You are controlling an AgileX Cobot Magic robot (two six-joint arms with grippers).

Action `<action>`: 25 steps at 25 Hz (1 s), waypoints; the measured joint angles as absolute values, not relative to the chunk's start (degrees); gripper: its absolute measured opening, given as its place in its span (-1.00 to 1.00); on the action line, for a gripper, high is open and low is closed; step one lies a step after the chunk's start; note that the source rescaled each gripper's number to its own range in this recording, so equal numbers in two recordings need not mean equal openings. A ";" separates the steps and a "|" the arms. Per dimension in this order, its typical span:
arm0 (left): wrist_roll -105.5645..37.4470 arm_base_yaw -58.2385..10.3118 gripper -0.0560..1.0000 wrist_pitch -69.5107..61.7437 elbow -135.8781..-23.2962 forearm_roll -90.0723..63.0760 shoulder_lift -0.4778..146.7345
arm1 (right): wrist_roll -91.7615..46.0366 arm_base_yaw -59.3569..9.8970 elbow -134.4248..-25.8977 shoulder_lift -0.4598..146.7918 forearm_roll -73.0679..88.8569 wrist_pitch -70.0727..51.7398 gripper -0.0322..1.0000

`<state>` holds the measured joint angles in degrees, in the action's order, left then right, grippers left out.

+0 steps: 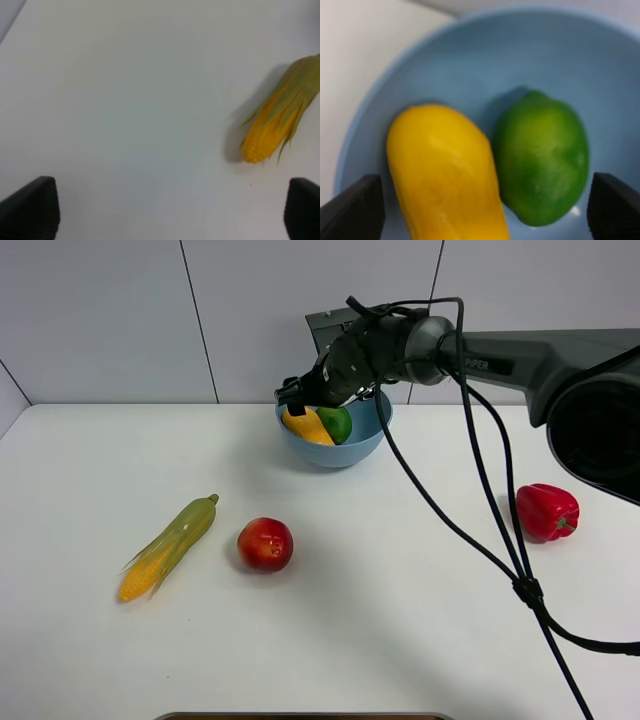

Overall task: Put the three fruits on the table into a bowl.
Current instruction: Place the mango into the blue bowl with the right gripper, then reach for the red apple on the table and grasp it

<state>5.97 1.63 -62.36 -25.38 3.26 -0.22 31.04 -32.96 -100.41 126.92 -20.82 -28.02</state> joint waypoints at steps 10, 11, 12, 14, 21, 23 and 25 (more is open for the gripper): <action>5.97 1.63 1.00 -62.36 -25.38 3.26 -0.22 | 27.72 -33.14 -100.41 111.36 -20.82 -37.58 0.99; 5.97 1.63 1.00 -62.36 -25.38 3.26 -0.22 | 26.92 -33.14 -100.41 109.23 -20.82 -38.65 0.99; 5.97 1.63 1.00 -62.36 -25.38 3.26 -0.22 | 26.30 -33.07 -100.41 107.10 -20.82 -39.64 0.99; 5.97 1.63 1.00 -62.36 -25.38 3.26 -0.22 | 24.92 -32.81 -100.41 103.15 -21.09 -41.43 1.00; 5.97 1.63 1.00 -62.36 -25.38 3.26 -0.22 | 17.33 -29.93 -100.59 90.48 -21.81 -51.19 1.00; 5.97 1.63 1.00 -62.36 -25.38 3.26 -0.22 | 15.02 -28.73 -100.59 86.89 -22.02 -53.34 1.00; 5.97 1.63 1.00 -62.36 -25.38 3.26 -0.22 | 13.06 -27.68 -100.59 83.21 -22.09 -55.15 1.00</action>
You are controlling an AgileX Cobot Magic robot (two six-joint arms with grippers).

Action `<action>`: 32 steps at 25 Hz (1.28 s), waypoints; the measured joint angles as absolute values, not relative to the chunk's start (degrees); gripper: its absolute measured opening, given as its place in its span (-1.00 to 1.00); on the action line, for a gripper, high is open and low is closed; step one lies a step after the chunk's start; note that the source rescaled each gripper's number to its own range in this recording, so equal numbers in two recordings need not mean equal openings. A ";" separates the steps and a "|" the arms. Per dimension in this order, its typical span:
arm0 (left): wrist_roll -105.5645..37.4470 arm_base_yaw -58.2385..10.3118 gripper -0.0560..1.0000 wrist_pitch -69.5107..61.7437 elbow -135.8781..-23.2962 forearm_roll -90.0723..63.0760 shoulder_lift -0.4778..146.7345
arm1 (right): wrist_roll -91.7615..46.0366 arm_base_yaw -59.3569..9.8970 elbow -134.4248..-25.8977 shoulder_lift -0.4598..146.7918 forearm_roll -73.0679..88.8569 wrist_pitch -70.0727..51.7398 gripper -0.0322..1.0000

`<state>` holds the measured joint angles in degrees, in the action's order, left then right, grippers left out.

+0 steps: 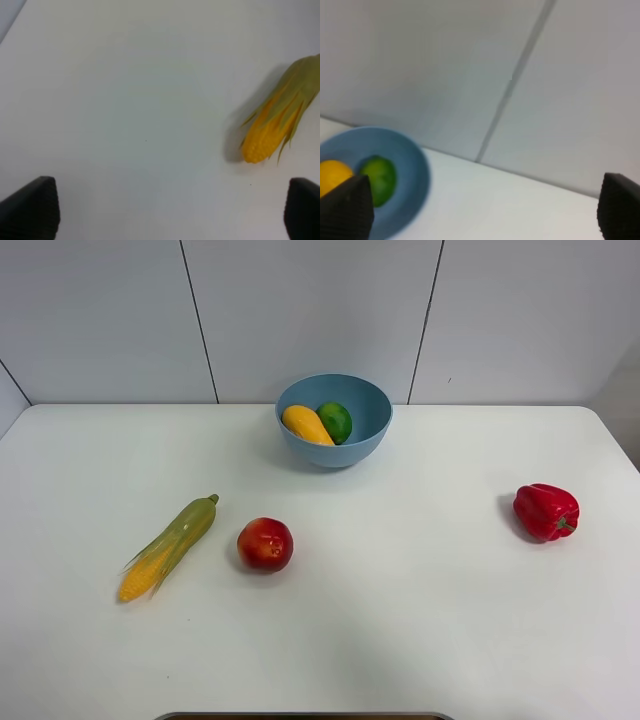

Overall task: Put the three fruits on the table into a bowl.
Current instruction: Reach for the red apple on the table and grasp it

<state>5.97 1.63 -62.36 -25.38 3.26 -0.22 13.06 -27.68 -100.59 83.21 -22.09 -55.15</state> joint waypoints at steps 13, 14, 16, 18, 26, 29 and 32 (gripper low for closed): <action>5.97 1.63 1.00 -62.36 -25.38 3.26 -0.22 | 3.68 -27.13 -100.71 58.78 -20.11 -66.02 1.00; 5.97 1.63 1.00 -62.36 -25.38 3.26 -0.22 | 2.74 -27.13 -100.71 57.77 -19.16 -67.20 1.00; 5.97 1.63 1.00 -62.36 -25.38 3.26 -0.22 | 0.64 -27.13 -100.71 55.67 -17.52 -68.93 1.00; 5.97 1.63 1.00 -62.36 -25.38 3.26 -0.22 | -0.46 -26.09 -100.72 53.86 -16.16 -69.31 1.00; 5.97 1.63 1.00 -62.36 -25.38 3.26 -0.22 | -1.95 -13.65 -98.60 43.84 -8.86 -69.75 1.00; 5.97 1.63 1.00 -62.36 -25.38 3.26 -0.22 | -2.50 -9.61 -91.39 38.48 -7.79 -69.75 1.00; 5.97 1.63 1.00 -62.36 -25.38 3.26 -0.22 | -3.07 -6.62 -81.84 32.57 -7.10 -69.81 1.00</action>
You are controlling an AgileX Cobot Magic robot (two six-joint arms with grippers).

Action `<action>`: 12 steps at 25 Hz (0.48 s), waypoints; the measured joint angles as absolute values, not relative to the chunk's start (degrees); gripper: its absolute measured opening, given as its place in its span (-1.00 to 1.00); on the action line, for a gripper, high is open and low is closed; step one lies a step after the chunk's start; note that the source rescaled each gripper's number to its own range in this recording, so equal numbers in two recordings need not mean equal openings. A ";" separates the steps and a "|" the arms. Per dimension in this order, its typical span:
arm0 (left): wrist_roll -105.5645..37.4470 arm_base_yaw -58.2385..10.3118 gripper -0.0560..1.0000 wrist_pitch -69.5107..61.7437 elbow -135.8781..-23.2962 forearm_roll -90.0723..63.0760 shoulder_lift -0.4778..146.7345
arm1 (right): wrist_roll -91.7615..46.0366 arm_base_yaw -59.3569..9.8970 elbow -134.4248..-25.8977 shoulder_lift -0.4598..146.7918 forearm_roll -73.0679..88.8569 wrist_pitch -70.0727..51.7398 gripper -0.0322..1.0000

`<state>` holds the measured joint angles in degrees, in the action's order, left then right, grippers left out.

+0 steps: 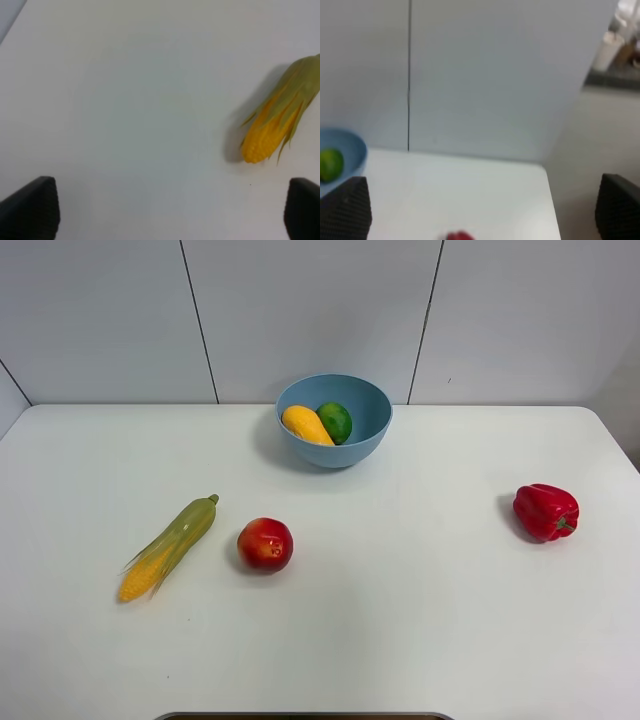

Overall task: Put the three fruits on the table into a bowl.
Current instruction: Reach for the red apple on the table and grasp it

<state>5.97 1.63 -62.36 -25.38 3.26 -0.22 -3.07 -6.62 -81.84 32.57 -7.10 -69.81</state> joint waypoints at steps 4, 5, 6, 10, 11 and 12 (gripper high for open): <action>5.97 1.63 1.00 -62.36 -25.38 3.26 -0.22 | -1.43 -5.74 -69.44 25.65 -4.11 -68.36 1.00; 5.97 1.63 1.00 -62.36 -25.38 3.26 -0.22 | -0.99 -5.53 -66.29 24.06 -3.16 -67.65 1.00; 5.97 1.63 1.00 -62.36 -25.38 3.26 -0.22 | -0.38 -5.29 -63.77 22.51 -2.76 -67.21 1.00; 5.97 1.63 1.00 -62.36 -25.38 3.26 -0.22 | 0.66 -3.08 -53.85 17.00 -1.83 -65.89 1.00; 5.97 1.63 1.00 -62.36 -25.38 3.26 -0.22 | 0.64 -2.58 -51.77 15.67 -1.47 -65.74 1.00; 5.97 1.63 1.00 -62.36 -25.38 3.26 -0.22 | 0.75 -2.28 -49.83 14.44 -1.10 -65.74 1.00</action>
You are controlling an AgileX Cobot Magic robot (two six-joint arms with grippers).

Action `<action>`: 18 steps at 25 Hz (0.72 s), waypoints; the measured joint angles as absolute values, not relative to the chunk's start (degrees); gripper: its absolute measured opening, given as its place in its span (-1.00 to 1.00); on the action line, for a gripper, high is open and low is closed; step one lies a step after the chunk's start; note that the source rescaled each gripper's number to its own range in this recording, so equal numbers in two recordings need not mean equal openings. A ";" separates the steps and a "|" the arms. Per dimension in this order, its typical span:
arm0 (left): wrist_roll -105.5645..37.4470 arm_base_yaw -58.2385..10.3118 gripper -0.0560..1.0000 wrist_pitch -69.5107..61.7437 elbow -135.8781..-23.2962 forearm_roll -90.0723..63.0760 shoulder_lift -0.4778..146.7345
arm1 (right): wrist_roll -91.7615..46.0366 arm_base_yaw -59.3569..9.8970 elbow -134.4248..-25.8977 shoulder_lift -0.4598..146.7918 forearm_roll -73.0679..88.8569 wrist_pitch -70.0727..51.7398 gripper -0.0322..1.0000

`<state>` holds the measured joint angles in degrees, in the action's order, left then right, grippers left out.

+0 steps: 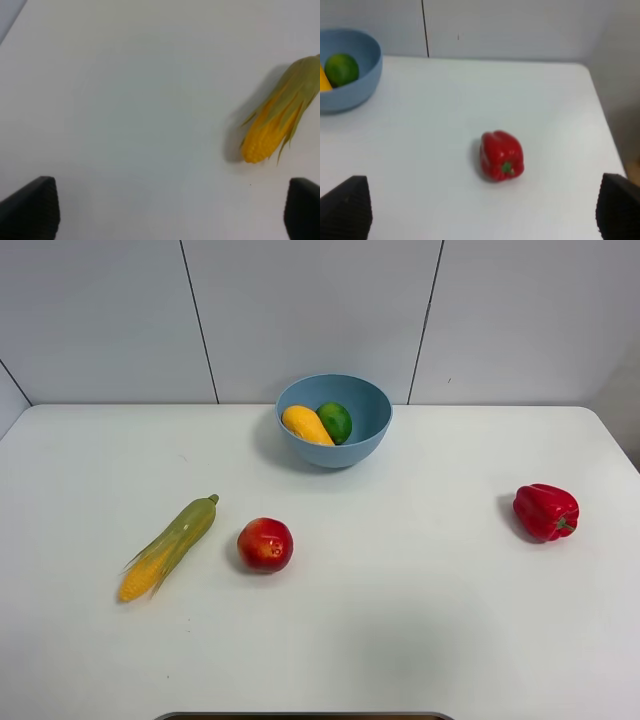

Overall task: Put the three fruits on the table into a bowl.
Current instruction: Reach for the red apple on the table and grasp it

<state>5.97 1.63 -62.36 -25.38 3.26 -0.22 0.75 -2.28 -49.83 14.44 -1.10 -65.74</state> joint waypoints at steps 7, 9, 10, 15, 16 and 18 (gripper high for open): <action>5.97 1.63 1.00 -62.36 -25.38 3.26 -0.22 | 1.71 -2.21 -39.22 5.98 0.00 -63.25 1.00; 5.97 1.63 1.00 -62.36 -25.38 3.26 -0.22 | 1.71 -2.21 -37.01 3.41 0.00 -63.02 1.00; 5.97 1.63 1.00 -62.36 -25.38 3.26 -0.22 | 1.71 -2.21 -35.98 2.15 0.00 -62.96 1.00; 5.97 1.63 1.00 -62.36 -25.38 3.26 -0.22 | 0.69 -2.21 -33.01 -0.17 0.00 -63.15 1.00; 5.97 1.63 1.00 -62.36 -25.38 3.26 -0.22 | 0.57 -2.21 -32.84 -0.17 -0.30 -63.19 1.00; 5.97 1.63 1.00 -62.36 -25.38 3.26 -0.22 | 0.42 -2.21 -32.84 -0.17 -0.56 -63.19 1.00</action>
<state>5.97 1.63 -62.36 -25.38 3.26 -0.22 0.42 -2.21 -32.84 -0.17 -0.56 -63.19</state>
